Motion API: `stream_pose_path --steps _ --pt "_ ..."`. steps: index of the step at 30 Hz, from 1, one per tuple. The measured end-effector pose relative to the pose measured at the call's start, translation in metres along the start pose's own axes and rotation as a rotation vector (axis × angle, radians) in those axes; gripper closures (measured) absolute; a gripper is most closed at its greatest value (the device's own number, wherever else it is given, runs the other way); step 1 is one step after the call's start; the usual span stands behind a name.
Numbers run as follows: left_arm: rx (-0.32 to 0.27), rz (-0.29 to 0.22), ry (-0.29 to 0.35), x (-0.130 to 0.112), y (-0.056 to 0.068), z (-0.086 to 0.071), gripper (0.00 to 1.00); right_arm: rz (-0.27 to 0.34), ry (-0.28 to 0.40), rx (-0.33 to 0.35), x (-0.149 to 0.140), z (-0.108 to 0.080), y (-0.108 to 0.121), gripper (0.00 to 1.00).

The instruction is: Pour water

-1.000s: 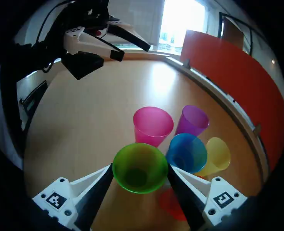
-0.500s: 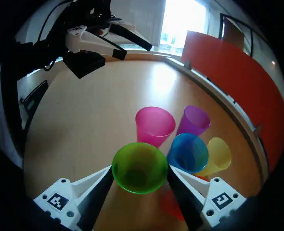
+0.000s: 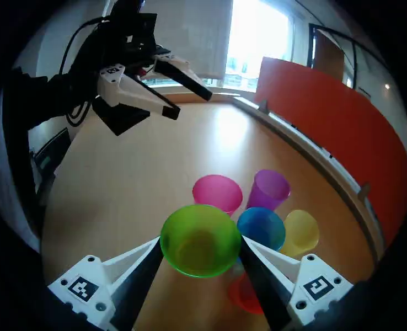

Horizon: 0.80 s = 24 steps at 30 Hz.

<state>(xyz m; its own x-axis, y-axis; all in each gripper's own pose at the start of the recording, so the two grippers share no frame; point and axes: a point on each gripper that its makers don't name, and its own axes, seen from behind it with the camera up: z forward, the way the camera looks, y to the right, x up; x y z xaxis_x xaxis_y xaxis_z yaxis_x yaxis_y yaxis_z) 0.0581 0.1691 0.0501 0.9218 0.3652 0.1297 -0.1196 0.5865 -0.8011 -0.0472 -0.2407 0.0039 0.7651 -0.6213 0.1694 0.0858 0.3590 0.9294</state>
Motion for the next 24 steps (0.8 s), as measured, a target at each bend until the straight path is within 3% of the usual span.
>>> stream_pose_path --steps 24 --pt "0.016 -0.004 0.020 0.014 0.000 -0.008 0.14 0.019 0.165 -0.049 0.047 -0.037 0.005 0.05"
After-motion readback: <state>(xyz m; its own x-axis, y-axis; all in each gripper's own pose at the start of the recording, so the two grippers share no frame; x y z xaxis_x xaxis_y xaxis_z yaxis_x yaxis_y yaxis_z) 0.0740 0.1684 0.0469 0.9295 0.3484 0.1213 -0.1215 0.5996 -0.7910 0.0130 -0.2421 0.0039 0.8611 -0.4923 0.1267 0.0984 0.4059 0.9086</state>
